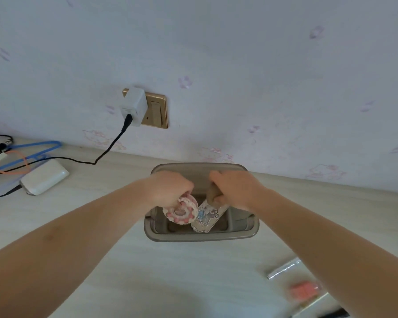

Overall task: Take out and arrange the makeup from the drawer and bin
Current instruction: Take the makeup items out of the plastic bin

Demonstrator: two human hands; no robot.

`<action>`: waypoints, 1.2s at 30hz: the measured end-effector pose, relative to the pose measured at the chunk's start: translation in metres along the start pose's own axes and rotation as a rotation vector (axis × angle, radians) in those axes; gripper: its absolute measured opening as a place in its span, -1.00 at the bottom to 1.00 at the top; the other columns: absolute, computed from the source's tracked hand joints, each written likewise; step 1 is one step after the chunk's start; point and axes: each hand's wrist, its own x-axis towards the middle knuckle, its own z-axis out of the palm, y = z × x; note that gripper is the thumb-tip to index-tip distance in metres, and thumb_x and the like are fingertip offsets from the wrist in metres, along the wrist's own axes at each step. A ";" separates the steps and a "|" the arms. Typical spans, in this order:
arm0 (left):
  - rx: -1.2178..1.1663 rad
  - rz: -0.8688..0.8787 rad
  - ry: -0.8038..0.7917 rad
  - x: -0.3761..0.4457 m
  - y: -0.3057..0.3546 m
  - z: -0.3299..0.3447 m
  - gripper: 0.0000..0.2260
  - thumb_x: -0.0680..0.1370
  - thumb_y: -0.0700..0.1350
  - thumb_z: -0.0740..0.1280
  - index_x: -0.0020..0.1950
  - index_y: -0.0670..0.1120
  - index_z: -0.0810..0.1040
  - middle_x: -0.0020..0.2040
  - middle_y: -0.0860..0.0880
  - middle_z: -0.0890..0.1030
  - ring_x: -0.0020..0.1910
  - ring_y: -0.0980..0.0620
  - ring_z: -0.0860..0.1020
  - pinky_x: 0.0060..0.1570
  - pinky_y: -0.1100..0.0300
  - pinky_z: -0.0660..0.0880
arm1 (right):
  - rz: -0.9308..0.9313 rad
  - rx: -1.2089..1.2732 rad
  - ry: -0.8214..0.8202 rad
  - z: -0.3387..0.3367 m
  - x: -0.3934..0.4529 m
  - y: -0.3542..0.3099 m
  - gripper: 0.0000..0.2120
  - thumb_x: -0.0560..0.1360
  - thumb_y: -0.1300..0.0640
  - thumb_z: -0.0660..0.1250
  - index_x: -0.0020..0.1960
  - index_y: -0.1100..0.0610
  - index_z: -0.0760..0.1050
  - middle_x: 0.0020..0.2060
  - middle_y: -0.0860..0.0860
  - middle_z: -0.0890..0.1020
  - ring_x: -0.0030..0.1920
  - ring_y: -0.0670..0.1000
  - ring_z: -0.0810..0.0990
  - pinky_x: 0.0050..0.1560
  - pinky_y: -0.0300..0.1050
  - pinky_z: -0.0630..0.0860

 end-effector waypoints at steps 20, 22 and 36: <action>-0.997 0.058 0.097 -0.080 0.131 -0.006 -0.76 0.49 -0.07 0.40 0.11 -0.09 0.52 -0.01 -0.04 0.61 -0.09 0.05 0.64 -0.20 0.19 0.63 | 0.778 1.289 0.678 0.090 -0.205 0.007 -0.82 0.43 0.12 0.43 -0.09 -0.01 0.43 -0.22 0.04 0.60 -0.37 -0.02 0.54 -0.35 -0.17 0.41; -0.970 0.047 0.045 -0.073 0.139 0.017 -0.74 0.50 -0.05 0.39 0.15 -0.08 0.50 0.02 -0.05 0.59 -0.08 0.06 0.62 -0.23 0.24 0.61 | 0.849 1.327 0.643 0.114 -0.212 0.002 -0.81 0.44 0.13 0.42 -0.03 0.07 0.44 -0.21 0.06 0.60 -0.38 -0.02 0.55 -0.36 -0.16 0.44; -0.933 -0.190 0.047 -0.026 0.141 0.126 -0.85 0.50 -0.08 0.37 -0.02 -0.12 0.51 -0.07 -0.10 0.63 -0.10 -0.12 0.64 -0.14 0.01 0.61 | 1.094 1.491 0.412 0.195 -0.214 -0.040 -0.72 0.44 0.08 0.43 0.05 0.13 0.42 -0.18 0.08 0.65 -0.34 -0.05 0.65 -0.43 -0.23 0.51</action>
